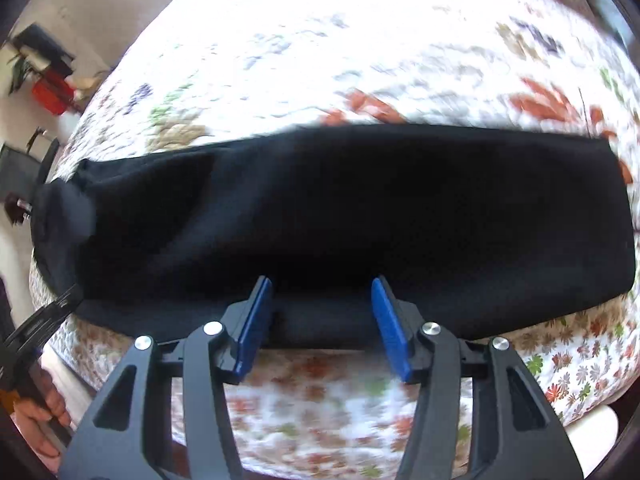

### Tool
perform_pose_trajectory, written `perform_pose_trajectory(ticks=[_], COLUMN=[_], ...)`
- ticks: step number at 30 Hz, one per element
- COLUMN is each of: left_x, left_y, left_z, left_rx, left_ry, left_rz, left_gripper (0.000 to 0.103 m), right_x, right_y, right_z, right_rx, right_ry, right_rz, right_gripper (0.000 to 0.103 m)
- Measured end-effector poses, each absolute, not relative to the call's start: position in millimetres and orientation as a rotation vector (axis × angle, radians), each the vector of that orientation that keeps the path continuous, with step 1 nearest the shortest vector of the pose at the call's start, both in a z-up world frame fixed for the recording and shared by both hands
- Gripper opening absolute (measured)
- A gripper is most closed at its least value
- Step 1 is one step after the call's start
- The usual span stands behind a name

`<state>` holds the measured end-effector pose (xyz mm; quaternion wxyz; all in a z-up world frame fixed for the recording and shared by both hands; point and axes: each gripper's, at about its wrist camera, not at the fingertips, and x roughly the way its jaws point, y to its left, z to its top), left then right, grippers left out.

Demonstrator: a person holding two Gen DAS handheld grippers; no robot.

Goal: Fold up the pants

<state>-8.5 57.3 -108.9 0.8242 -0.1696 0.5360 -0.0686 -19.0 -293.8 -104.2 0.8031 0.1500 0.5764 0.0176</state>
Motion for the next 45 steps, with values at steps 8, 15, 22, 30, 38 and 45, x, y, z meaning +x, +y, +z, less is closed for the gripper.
perform_pose_trajectory(ticks=[8, 15, 22, 30, 38, 45], left_x=[-11.7, -1.6, 21.4, 27.9, 41.8, 45.6], left_y=[83.8, 165.8, 213.8, 222.1, 222.0, 229.7], left_z=[-97.3, -76.5, -100.2, -116.4, -127.4, -128.4], left_rx=[-0.481, -0.541, -0.747, -0.844, -0.881, -0.876], left_ry=[1.179, 1.126, 1.168, 1.218, 1.216, 1.201], left_rz=[-0.178, -0.024, -0.044, -0.021, -0.024, 0.023], left_gripper=[0.024, 0.044, 0.044, 0.045, 0.053, 0.013], right_x=[-4.7, -5.4, -1.1, 1.9, 6.0, 7.0], right_y=[-241.1, -241.6, -226.7, -224.5, -218.5, -218.3], right_z=[-119.5, -121.2, -127.6, -129.0, -131.3, -131.8], right_rx=[0.194, 0.185, 0.162, 0.156, 0.136, 0.142], right_ry=[1.319, 1.302, 1.292, 1.290, 1.287, 1.283], right_rz=[0.176, 0.177, 0.168, 0.171, 0.167, 0.176], right_gripper=[0.063, 0.067, 0.073, 0.076, 0.081, 0.081])
